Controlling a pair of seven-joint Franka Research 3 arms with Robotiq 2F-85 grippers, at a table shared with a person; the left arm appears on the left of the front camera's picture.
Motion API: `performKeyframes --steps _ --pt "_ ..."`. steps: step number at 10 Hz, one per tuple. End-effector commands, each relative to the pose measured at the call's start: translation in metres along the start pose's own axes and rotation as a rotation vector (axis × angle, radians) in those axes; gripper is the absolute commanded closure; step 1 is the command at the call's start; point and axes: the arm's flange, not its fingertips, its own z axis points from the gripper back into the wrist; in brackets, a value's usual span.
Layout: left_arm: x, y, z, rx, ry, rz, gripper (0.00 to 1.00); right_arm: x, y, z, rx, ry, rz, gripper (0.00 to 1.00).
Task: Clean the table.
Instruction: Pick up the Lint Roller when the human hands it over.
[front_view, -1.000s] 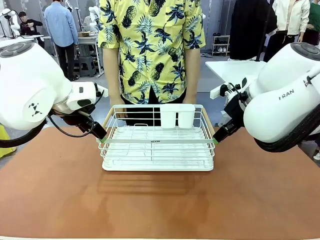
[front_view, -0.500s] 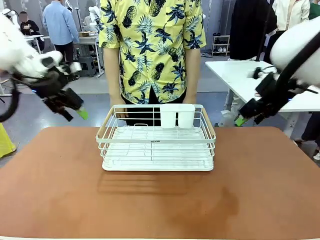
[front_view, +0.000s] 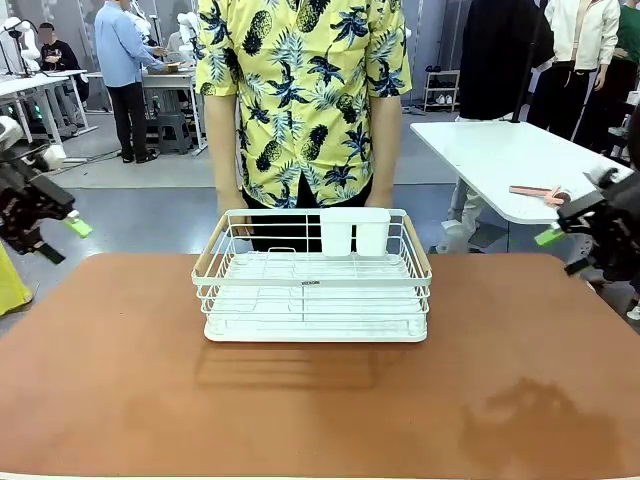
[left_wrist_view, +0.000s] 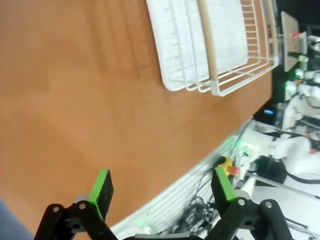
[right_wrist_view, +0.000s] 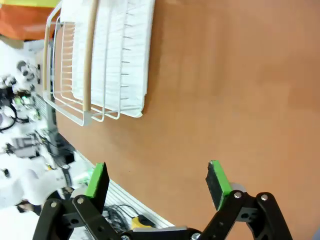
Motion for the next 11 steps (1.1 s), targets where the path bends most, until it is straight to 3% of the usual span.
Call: performKeyframes --steps 1,3,5,6,10,11 --pt "0.007 0.012 0.025 -0.076 -0.006 0.08 0.0 0.011 -0.026 0.017 0.095 -0.052 -0.12 0.0" --pt "0.004 0.03 0.037 -0.129 -0.02 0.128 0.0 0.01 -0.073 0.043 0.227 -0.09 -0.31 0.0" --pt "0.008 0.028 0.027 -0.13 -0.001 0.108 0.0 0.018 -0.071 0.054 0.264 -0.123 -0.293 0.0" --pt "-0.005 0.035 0.035 -0.095 -0.012 0.101 0.0 -0.003 -0.08 0.048 0.184 -0.085 -0.264 0.0" --pt "-0.001 0.036 0.032 -0.101 -0.01 0.102 0.0 -0.003 -0.08 0.048 0.184 -0.085 -0.264 0.0" --pt "0.006 0.039 0.045 -0.187 0.029 0.13 0.0 0.004 -0.082 0.049 0.207 -0.082 -0.275 0.0"
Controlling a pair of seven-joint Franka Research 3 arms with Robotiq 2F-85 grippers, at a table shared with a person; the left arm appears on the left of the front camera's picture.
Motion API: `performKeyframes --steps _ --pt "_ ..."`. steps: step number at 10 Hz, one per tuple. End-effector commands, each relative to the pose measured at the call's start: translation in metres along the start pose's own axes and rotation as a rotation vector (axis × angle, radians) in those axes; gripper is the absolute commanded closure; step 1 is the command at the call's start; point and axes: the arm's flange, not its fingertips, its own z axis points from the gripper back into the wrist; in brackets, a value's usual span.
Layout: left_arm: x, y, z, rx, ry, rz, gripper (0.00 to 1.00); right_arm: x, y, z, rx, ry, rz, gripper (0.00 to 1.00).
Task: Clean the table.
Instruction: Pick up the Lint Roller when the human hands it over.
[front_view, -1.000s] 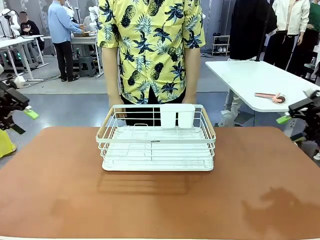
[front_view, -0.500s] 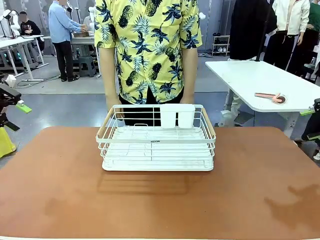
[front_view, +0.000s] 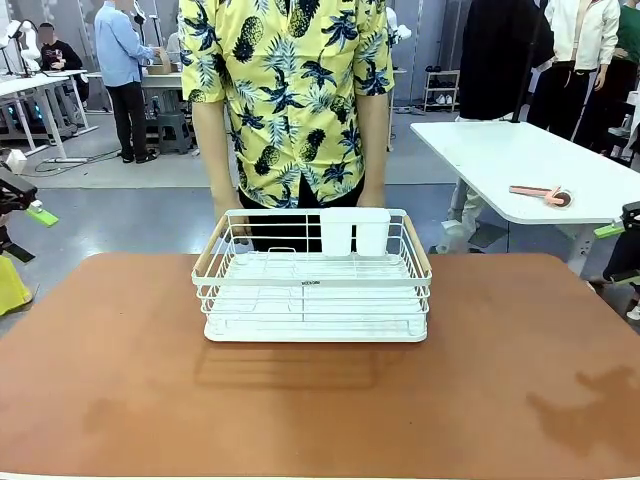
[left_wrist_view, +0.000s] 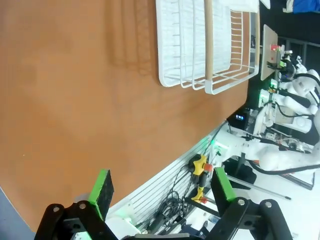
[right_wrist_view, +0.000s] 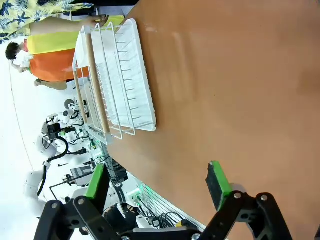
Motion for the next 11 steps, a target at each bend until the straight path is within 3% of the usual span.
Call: performKeyframes --steps 1,4,6,9,11 --pt "0.01 0.011 0.028 -0.144 0.072 0.069 0.0 0.017 -0.008 0.029 0.057 0.006 -0.108 0.0" --pt "0.001 0.043 0.051 -0.256 0.095 0.151 0.0 0.036 -0.051 0.084 0.247 0.032 -0.327 0.0" --pt "0.002 0.049 0.053 -0.277 0.096 0.187 0.0 0.041 -0.064 0.097 0.342 0.037 -0.41 0.0" --pt "0.001 0.05 0.047 -0.339 0.107 0.195 0.0 0.04 -0.068 0.085 0.36 0.072 -0.427 0.0" --pt "-0.003 0.057 0.045 -0.272 0.101 0.181 0.0 0.035 -0.078 0.093 0.332 0.048 -0.402 0.0"
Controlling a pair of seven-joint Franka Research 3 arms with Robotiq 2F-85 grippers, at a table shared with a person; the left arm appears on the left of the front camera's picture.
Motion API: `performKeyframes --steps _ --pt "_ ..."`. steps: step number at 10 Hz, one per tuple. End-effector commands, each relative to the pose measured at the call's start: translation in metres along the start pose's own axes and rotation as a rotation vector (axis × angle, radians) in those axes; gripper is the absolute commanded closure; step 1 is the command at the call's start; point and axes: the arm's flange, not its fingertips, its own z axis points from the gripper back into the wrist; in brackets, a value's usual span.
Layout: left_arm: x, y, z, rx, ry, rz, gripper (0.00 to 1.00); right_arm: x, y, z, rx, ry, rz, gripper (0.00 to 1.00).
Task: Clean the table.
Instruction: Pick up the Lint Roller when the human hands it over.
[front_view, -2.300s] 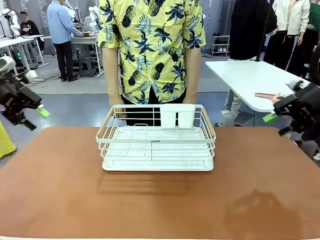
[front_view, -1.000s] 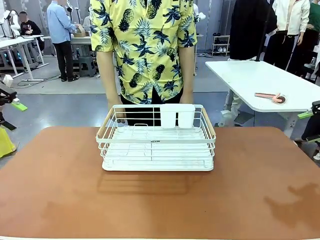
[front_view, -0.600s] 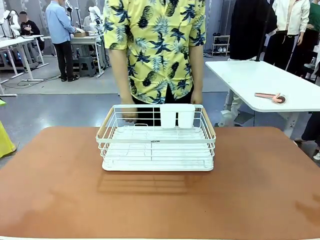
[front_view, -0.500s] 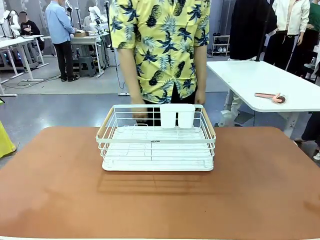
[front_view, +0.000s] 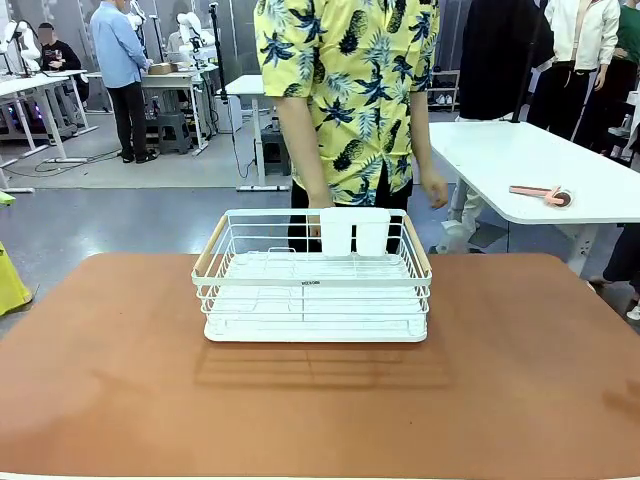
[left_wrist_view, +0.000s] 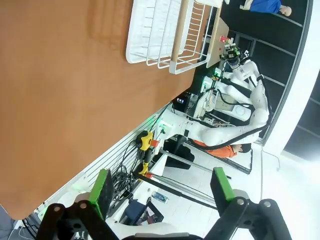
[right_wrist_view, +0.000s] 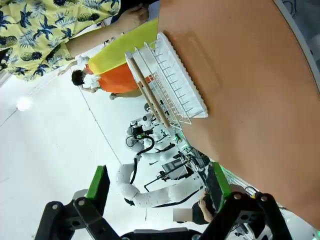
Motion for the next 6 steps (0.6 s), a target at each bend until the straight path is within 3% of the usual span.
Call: performKeyframes --steps 1,6 --pt "-0.0026 0.0014 0.0037 0.015 -0.004 -0.002 0.0 -0.0026 0.0003 0.0041 -0.006 -0.006 0.007 0.0" --pt "-0.0026 0.0014 0.0037 0.015 -0.004 -0.002 0.0 -0.0026 0.0003 0.0041 -0.006 -0.006 0.007 0.0"
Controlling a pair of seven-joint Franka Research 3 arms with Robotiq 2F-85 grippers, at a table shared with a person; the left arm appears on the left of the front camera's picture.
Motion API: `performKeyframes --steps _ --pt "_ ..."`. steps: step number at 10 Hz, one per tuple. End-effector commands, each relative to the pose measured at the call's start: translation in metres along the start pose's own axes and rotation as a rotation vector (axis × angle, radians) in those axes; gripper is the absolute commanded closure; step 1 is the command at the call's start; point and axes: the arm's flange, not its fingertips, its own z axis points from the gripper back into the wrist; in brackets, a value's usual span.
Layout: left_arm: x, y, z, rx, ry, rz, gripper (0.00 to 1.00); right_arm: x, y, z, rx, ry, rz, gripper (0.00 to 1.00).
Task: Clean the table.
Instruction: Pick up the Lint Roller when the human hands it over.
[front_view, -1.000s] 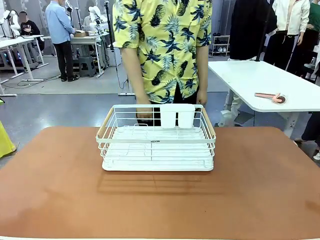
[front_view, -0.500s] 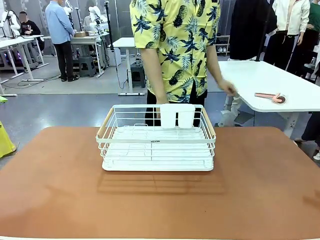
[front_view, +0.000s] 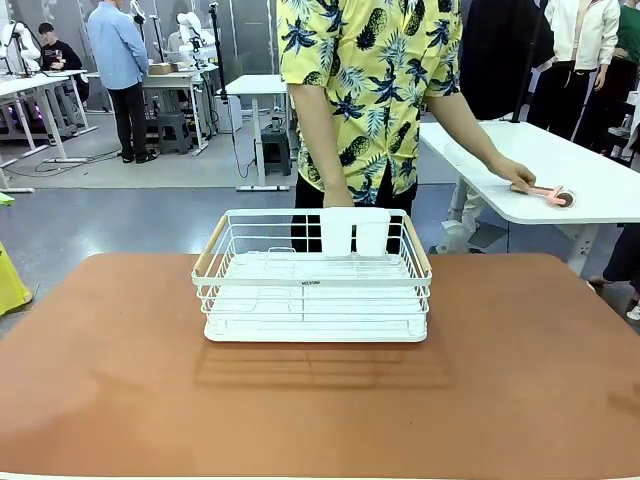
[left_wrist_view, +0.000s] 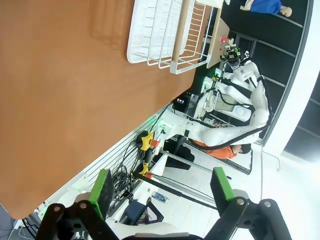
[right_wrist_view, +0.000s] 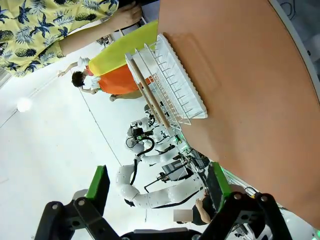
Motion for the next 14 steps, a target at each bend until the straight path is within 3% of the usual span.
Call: performKeyframes --steps 1,14 --pt "-0.0018 0.0005 0.0025 0.014 -0.002 -0.004 0.0 -0.0021 0.0005 0.0002 -0.006 0.001 0.007 0.0" --pt "-0.0018 0.0005 0.0025 0.014 -0.002 -0.004 0.0 -0.0021 0.0005 0.0002 -0.006 0.001 0.007 0.0"
